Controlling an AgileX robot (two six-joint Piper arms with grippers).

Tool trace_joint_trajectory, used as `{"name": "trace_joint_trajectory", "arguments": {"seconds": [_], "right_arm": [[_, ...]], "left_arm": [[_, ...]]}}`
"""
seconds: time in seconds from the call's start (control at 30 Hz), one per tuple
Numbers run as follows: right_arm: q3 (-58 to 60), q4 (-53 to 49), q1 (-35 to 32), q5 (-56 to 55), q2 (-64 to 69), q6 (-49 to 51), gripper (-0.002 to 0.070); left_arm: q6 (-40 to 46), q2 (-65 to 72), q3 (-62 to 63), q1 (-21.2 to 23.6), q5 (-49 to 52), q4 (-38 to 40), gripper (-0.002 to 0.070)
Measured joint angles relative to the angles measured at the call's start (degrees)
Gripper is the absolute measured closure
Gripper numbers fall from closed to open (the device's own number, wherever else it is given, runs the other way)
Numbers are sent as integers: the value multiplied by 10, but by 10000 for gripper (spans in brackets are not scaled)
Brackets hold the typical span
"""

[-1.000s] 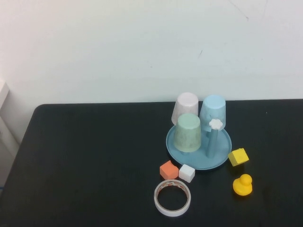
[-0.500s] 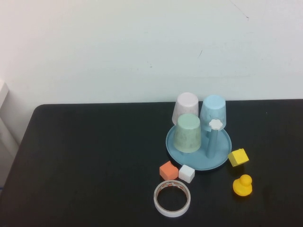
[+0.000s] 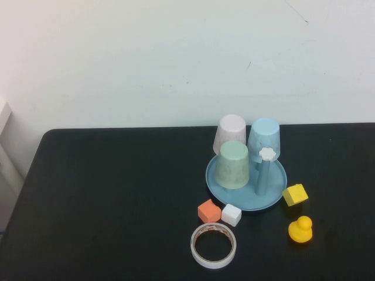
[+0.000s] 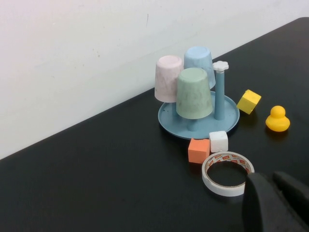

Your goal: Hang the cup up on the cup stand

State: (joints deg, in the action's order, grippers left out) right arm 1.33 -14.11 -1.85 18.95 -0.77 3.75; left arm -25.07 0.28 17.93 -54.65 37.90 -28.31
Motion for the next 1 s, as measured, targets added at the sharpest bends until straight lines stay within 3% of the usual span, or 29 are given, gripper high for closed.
{"name": "trace_joint_trajectory", "arguments": {"seconds": [0.87,1.0], "right_arm": [[-2,0,0,8,0,0,678],[-2,0,0,8,0,0,678]], "left_arm": [[1,0,-7,0,-6,0,676],[17,-1,-15,19,-38,0,676]]}}
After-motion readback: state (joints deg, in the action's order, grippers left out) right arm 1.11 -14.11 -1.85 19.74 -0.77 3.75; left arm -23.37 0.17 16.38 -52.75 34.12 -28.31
